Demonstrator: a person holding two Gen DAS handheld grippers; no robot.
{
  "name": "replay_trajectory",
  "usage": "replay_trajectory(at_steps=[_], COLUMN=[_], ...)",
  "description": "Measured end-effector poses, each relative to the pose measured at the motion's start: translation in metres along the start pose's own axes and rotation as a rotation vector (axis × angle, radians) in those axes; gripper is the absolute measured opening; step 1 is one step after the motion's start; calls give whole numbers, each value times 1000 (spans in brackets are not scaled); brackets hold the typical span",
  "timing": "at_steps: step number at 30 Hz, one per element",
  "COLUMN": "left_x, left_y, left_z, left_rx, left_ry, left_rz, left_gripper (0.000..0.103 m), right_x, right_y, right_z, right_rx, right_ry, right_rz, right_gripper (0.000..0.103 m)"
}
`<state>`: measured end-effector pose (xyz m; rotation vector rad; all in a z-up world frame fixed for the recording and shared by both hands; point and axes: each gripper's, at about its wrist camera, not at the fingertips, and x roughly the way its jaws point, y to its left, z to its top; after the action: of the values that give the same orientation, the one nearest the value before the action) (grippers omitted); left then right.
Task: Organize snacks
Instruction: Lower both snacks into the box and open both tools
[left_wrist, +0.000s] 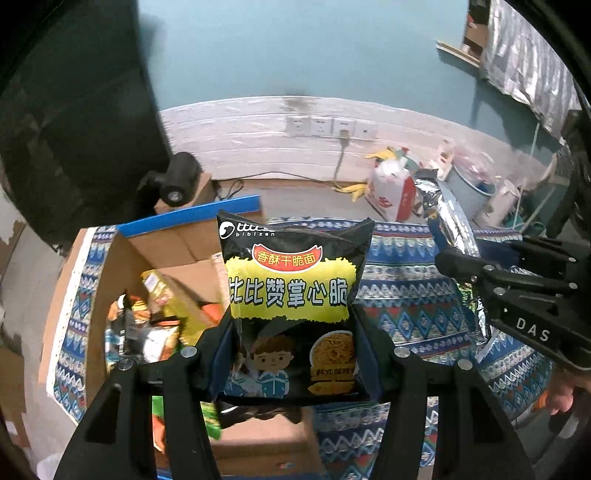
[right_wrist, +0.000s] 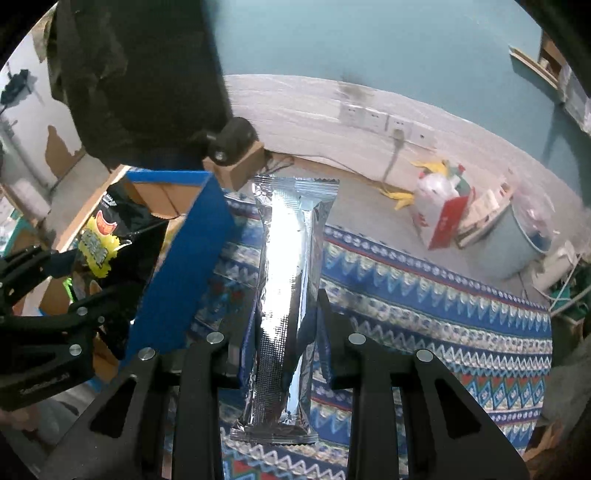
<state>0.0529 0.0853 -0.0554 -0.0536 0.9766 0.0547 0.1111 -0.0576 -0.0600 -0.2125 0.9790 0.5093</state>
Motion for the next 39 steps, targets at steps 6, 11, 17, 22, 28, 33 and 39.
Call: replay_trajectory(at_steps=[6,11,17,22,28,33,39], left_x=[4,12,27,30,18,5,-11], left_y=[31,58,82,96,107,116,124], left_z=[-4,-2,0,-1,-7,-15,-22], left_rx=[-49,-108,-167,-197,-214,-212,-208], left_ry=[16,32,73,88,78,69,53], left_rz=[25,48,67,86,101,119,131], left_gripper=[59,59,59,73,77,77,80], right_x=[10,20,30,34,40,50,62], right_y=[23,43,60,72,89,108,129], right_z=[11,16,20,25,35,44,55], right_rx=[-25,-50,-70,-77,-86,-100,-121], right_ry=[4,14,27,33,34,51,73], right_rz=[27,46,61,80,111,143,172], right_gripper=[27,27,27,27,27,27,27])
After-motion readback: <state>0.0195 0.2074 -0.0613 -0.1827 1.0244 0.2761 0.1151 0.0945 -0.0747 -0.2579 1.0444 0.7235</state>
